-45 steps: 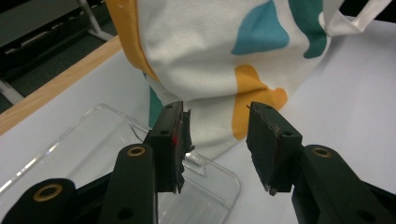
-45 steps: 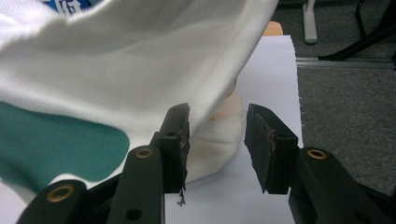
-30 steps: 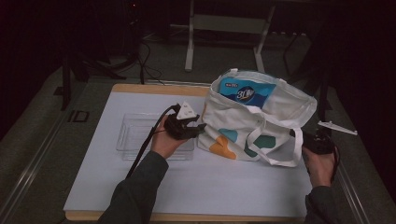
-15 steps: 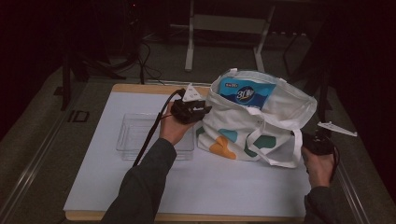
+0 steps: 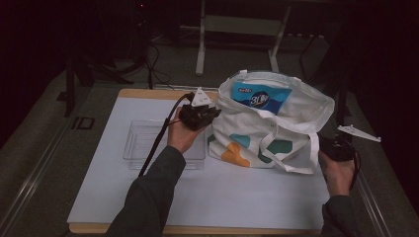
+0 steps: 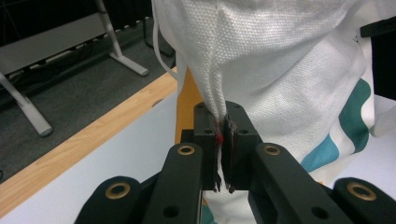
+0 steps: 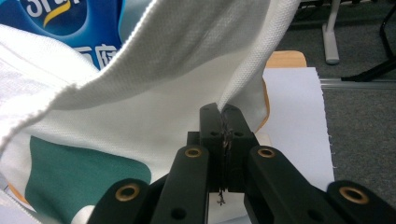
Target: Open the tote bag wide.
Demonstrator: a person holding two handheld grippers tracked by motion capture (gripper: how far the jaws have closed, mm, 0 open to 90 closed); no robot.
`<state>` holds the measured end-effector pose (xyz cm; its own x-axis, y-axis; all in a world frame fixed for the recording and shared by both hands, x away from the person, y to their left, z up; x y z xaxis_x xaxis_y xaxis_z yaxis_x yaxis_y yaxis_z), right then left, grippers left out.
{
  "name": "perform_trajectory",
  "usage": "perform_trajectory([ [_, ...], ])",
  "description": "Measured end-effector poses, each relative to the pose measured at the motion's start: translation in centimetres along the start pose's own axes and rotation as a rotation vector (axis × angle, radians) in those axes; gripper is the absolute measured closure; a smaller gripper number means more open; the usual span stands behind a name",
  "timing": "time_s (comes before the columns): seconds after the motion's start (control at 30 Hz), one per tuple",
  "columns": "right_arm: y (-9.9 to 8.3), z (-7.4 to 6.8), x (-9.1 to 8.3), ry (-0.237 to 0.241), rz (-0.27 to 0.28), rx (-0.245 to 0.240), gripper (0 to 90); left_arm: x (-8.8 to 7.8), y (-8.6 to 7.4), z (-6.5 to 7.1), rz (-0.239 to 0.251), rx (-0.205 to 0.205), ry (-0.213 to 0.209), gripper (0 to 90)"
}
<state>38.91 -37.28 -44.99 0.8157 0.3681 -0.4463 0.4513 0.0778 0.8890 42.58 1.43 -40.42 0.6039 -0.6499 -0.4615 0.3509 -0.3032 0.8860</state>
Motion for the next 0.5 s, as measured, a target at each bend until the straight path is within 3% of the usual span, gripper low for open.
perform_trajectory([
  [0.3, -0.1, -0.2, 0.0, 0.008, -0.009, -0.012, 89.3, 0.1, -0.7, -0.3, -0.015, -0.034, -0.023, 84.7],
  [0.5, -0.2, -0.5, 0.1, 0.010, -0.013, -0.023, 89.2, 0.0, -1.2, -0.3, -0.021, -0.035, -0.030, 84.4],
])
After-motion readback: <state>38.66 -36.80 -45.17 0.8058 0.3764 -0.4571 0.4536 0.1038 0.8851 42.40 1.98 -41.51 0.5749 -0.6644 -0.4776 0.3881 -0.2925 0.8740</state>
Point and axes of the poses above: each handheld gripper's, and its own axes: x roughly forward along the jaws, y roughly out of its top, z roughly to its right, the point moved 5 cm from there along x, roughly forward along the jaws, and after that the axes turned 7 degrees about -x, right-handed, at the moved point
